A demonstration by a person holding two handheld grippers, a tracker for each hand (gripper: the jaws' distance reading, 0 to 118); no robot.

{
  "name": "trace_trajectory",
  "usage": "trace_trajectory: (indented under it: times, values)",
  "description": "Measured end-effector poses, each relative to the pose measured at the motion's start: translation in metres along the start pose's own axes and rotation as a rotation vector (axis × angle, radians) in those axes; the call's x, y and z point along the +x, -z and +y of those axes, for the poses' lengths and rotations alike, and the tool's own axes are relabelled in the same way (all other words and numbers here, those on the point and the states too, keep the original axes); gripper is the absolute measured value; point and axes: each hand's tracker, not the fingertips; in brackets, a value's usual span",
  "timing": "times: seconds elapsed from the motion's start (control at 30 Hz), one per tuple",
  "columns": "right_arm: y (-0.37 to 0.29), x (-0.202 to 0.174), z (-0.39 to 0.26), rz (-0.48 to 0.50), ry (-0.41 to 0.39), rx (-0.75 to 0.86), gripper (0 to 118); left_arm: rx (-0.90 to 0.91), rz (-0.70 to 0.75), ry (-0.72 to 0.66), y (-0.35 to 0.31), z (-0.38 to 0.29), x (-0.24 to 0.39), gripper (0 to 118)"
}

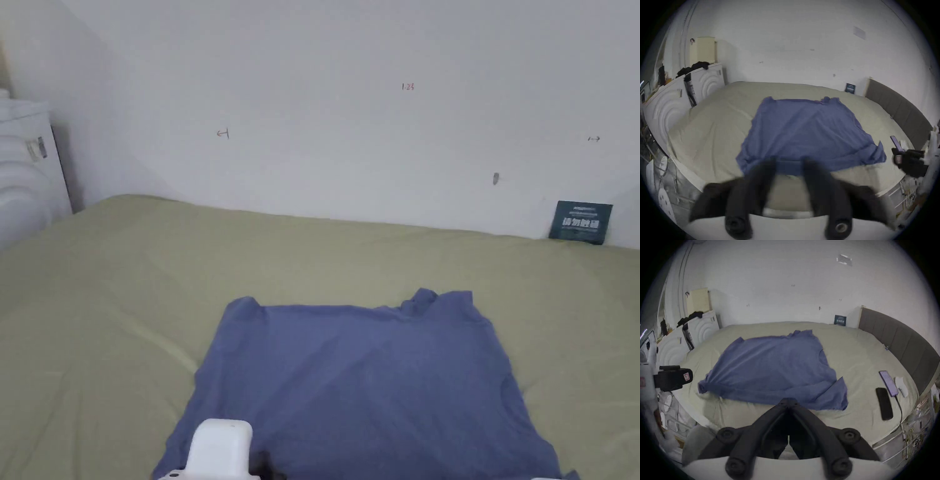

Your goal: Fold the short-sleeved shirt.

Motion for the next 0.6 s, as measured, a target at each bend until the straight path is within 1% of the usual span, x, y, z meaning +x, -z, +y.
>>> trace_trajectory:
  times: [0.03,0.07,0.17,0.27,0.33,0.43,0.47,0.53,0.57,0.6]
  values:
    - [-0.003,0.008,0.005,-0.009,0.002,0.011,1,-0.018,0.022,-0.018,0.003,0.006,-0.013,94]
    - [-0.003,0.016,0.01,-0.015,0.002,0.015,1,-0.044,0.051,-0.037,0.007,0.011,-0.024,99]
    - [0.001,0.043,0.026,-0.039,0.023,0.029,2,-0.074,0.082,-0.088,0.024,0.02,-0.05,99]
    - [0.014,0.069,0.038,-0.029,0.081,0.024,4,-0.146,0.082,-0.159,0.046,0.024,-0.064,99]
    - [0.024,0.085,0.042,-0.042,0.101,-0.004,4,-0.209,0.078,-0.151,0.063,0.022,-0.071,99]
    - [0.036,0.104,0.039,-0.106,0.113,-0.04,4,-0.292,0.123,-0.082,0.085,0.012,-0.07,99]
    - [0.039,0.11,0.037,-0.117,0.134,-0.056,4,-0.313,0.119,-0.07,0.093,0.007,-0.07,99]
    - [0.043,0.12,0.032,-0.108,0.178,-0.079,4,-0.319,0.121,-0.083,0.103,0.0,-0.067,99]
    - [0.046,0.123,0.03,-0.102,0.197,-0.085,4,-0.32,0.117,-0.089,0.109,-0.003,-0.067,97]
    - [0.049,0.126,0.027,-0.097,0.201,-0.094,4,-0.317,0.108,-0.095,0.114,-0.004,-0.067,86]
